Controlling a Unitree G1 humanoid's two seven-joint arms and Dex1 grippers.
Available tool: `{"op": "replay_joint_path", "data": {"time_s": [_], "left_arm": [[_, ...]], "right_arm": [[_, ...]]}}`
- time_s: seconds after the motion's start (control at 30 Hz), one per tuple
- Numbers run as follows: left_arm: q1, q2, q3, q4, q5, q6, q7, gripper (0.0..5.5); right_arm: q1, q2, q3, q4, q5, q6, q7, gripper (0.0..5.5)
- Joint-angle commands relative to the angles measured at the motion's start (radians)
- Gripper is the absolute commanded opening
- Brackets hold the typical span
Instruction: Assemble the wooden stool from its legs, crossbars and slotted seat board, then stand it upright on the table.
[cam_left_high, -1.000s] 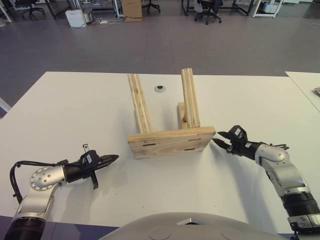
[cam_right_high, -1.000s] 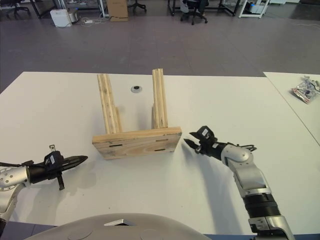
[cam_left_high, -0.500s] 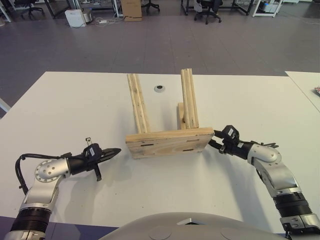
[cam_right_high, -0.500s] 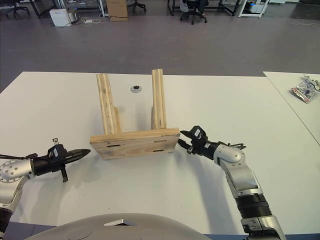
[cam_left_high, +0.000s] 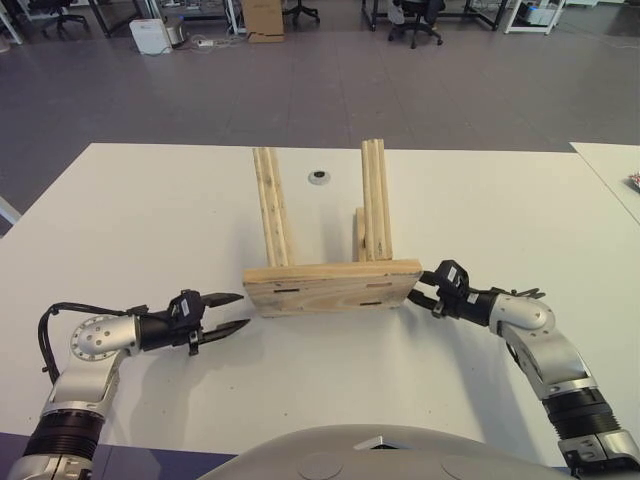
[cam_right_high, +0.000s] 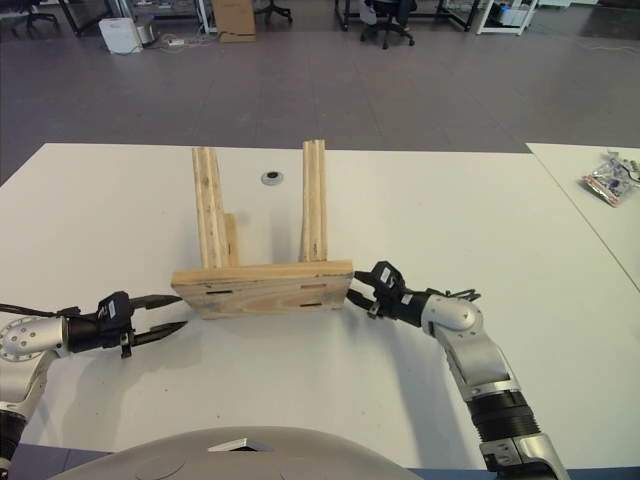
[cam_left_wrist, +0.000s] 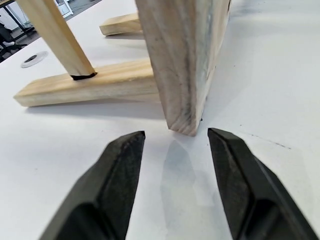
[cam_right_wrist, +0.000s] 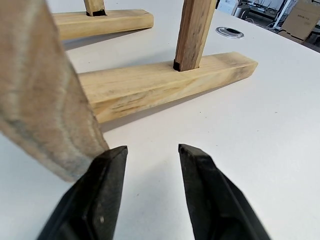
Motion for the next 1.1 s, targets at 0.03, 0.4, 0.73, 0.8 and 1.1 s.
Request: {"op": "replay_joint_path", "data": {"time_s": [0.03,0.4,0.73,0.8,1.1], "left_arm": [[-0.081,0.007,-0.003,0.048,-0.005,0.001,-0.025,2.32],[-0.193,0.038,-0.079,0.041,-0.024,0.099,-0.199,3.04],[-0.164,0.031,-0.102,-0.014,-0.065,0.197,-0.230,3.93],[-0.168,0.012,-0.112,-0.027,-0.068,0.228,-0.219,3.93],[-0.196,-0.082,-0.132,-0.039,-0.065,0.277,-0.156,3.48]], "right_arm": [[-0.035,-0.063,-0.037,0.050,0.024,-0.002,0.071,1.92],[-0.197,-0.202,-0.006,0.170,0.068,0.028,0.417,2.50],[-0.259,-0.153,0.060,0.138,0.076,0.001,0.519,3.65],[-0.269,-0.131,0.060,0.142,0.087,0.010,0.506,3.65],[-0.264,-0.104,0.090,0.153,0.072,-0.006,0.521,2.59]]}}
